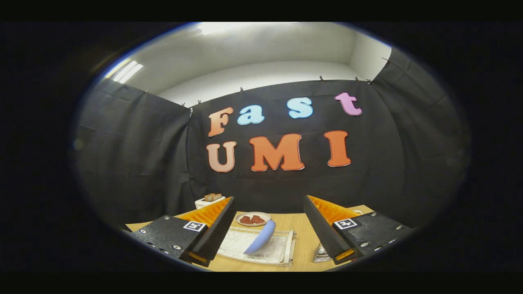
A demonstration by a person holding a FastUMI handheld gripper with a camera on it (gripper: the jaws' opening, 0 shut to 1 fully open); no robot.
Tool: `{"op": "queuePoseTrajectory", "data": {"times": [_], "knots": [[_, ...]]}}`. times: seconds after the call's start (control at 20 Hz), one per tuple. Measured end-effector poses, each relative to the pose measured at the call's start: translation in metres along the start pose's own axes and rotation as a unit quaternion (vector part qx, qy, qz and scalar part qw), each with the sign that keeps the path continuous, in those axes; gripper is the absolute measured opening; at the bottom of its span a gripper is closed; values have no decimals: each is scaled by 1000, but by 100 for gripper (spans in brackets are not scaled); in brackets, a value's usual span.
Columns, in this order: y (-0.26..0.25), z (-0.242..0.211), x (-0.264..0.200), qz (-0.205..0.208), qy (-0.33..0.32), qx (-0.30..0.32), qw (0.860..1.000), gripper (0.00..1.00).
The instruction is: Take the plate from the dish rack, then take the spoon from the basket and place it into the plate.
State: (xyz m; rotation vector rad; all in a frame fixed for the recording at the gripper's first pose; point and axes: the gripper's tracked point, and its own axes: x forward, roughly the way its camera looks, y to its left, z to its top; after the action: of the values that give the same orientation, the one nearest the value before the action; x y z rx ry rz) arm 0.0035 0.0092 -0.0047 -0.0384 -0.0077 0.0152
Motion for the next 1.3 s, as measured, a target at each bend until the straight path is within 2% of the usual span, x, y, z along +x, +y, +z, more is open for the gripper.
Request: {"op": "queuePoseTrajectory", "data": {"times": [0.35, 0.65, 0.85, 1.05, 1.3], "knots": [[2, -19, 11, 6, 32, 14, 999, 98], [1, -58, 30, 10, 115, 30, 993, 98], [9, -90, 43, 22, 199, 40, 979, 98], [16, -106, 55, 30, 252, 21, 967, 98], [22, -147, 71, 45, 343, 20, 938, 98]]}}
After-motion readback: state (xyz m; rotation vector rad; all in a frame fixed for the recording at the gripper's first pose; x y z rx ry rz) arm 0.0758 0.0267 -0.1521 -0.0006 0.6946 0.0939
